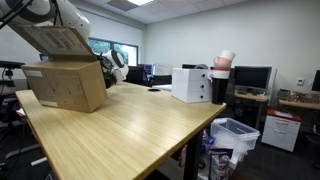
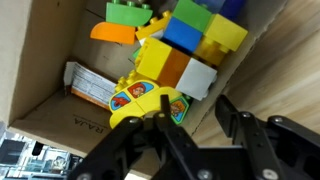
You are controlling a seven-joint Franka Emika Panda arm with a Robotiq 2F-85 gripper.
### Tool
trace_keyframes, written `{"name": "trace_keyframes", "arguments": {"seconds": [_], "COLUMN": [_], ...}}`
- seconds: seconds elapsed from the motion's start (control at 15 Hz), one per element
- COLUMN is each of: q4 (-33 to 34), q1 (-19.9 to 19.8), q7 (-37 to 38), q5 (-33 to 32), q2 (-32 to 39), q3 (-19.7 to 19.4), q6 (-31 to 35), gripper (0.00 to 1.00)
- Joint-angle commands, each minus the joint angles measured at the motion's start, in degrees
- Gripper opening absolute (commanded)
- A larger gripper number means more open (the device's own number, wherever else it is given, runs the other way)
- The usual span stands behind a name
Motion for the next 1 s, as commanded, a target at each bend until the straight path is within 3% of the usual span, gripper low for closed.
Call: {"name": "trace_keyframes", "arguments": {"seconds": [0.0,0.2,0.33,0.6,0.93], "q4": [1.3,1.6,1.6,0.1,-6.0], "q1": [0.7,1.0,1.3,2.4,4.0], "q7": [-2.4,-2.9,-3.0,-2.9,-0.9], "q5": [0.5,0.3,0.3,0.1,0.4], "q2": [1.4,0.1,-0.9,-5.1,-18.5], "q3": [0.3,0.3,0.5,1.9,3.6], "q6": [-0.7,-1.2,-1.2,0.7,5.0], "gripper": [0.80,0.96,1.00,1.00,1.00]}}
